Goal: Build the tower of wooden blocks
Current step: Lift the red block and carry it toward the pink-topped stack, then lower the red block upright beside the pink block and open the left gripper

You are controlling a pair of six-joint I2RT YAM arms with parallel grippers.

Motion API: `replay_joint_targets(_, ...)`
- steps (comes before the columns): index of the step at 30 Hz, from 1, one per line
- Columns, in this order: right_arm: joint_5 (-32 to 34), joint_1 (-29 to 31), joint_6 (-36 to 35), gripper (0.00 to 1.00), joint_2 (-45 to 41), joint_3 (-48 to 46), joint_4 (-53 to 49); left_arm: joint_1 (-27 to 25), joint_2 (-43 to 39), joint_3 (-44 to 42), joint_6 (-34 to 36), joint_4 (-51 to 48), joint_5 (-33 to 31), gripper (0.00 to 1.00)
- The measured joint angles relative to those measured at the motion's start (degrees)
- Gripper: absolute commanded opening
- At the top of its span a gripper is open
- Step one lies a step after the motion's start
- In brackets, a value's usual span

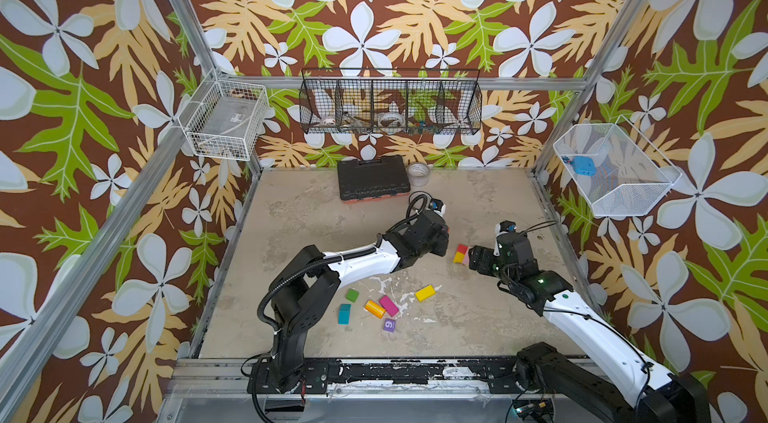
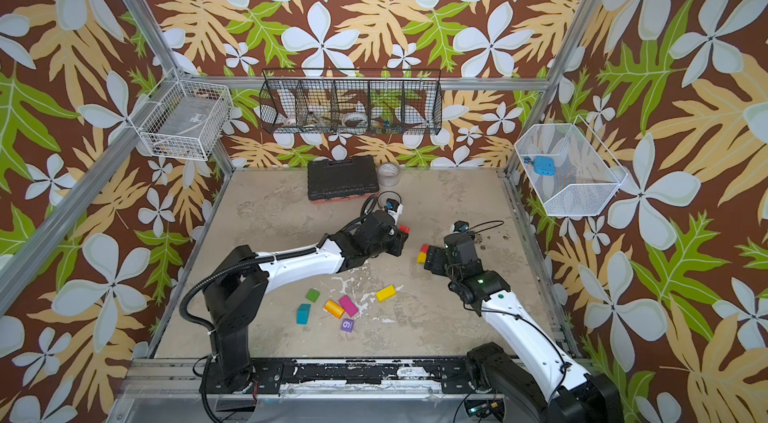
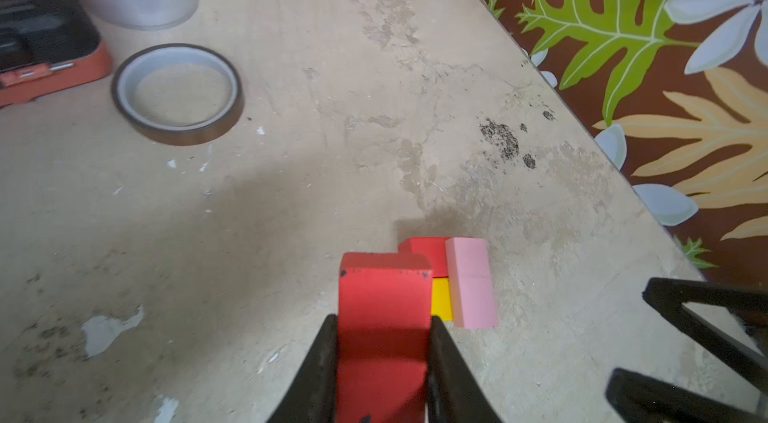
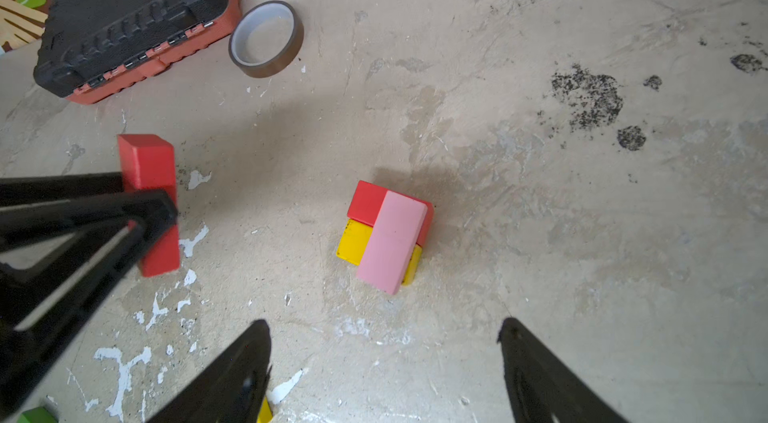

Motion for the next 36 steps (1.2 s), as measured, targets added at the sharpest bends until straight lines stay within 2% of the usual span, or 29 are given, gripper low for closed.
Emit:
replay_joint_targets(7,-0.3,-2.8,0.0,0.86,-2.1,-1.7,1.7,-2.7,10.7,14.6,2.8,-7.0,-4.3,0.08)
replay_joint_targets(11,-2.4,-8.4,0.1,0.82,-3.2,-3.5,2.3,-2.9,14.7,19.6,3.0,-11.4,-5.0,0.08)
replay_joint_targets(17,-9.3,-16.5,0.1,0.76,-1.6,-5.8,3.5,-3.4,18.8,24.3,3.2,-14.6,-4.9,0.08)
replay_joint_targets(20,-13.0,-16.7,0.0,0.74,-0.2,-5.8,4.1,-3.6,19.9,25.2,3.0,-15.8,-4.8,0.08)
replay_joint_targets(24,-14.7,-17.1,0.0,0.74,0.3,-5.8,4.2,-3.6,20.4,25.7,2.5,-17.0,-4.7,0.08)
replay_joint_targets(36,-16.6,-17.2,-0.4,0.71,2.1,-5.8,4.4,-4.7,21.1,27.2,1.0,-20.0,-3.7,0.08)
